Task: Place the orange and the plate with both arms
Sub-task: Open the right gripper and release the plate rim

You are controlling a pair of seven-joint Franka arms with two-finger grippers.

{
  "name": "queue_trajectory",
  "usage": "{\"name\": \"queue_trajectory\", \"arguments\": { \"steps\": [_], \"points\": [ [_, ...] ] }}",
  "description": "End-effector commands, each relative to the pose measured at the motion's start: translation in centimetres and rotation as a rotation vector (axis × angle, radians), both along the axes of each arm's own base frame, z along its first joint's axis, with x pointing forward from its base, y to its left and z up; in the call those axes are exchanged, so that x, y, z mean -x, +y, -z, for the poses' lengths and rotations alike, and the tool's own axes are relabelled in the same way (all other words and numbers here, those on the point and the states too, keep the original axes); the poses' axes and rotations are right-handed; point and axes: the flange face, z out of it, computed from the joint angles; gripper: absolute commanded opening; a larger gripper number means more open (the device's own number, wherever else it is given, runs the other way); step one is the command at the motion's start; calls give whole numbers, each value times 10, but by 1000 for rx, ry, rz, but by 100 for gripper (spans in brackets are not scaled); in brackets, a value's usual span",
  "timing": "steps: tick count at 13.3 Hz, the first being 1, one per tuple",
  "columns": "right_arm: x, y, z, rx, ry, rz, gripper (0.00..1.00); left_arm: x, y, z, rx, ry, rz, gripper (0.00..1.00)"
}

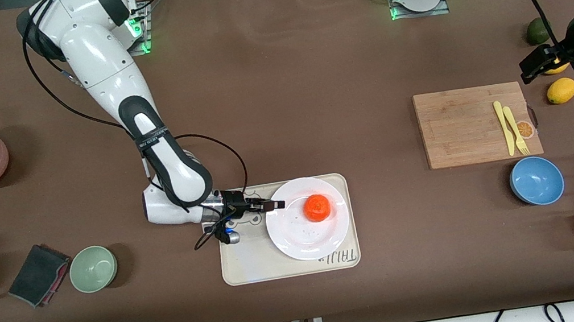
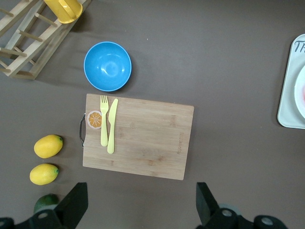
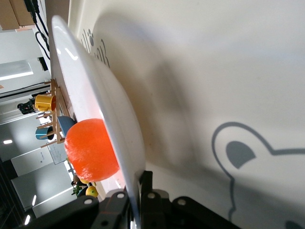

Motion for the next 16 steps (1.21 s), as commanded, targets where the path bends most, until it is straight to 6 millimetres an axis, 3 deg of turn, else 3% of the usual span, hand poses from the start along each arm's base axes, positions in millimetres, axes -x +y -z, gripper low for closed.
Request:
{"name": "queue_trajectory", "arguments": {
  "steps": [1, 4, 9, 14, 16],
  "points": [
    [-4, 6, -6, 20, -34, -17, 100, -1, 0, -5, 26, 6, 9, 100],
    [-8, 8, -27, 87, -92, -93, 100, -1, 0, -5, 26, 6, 9, 100],
    [-10, -8, -55, 302, -177, -248, 100, -1, 0, -5, 26, 6, 9, 100],
    [-7, -1, -117, 611, -243, -423, 100, -1, 3, -5, 26, 6, 5, 100],
    [-12, -26, -137, 783, -249, -518, 100, -1, 1, -5, 26, 6, 6, 100]
  ]
}}
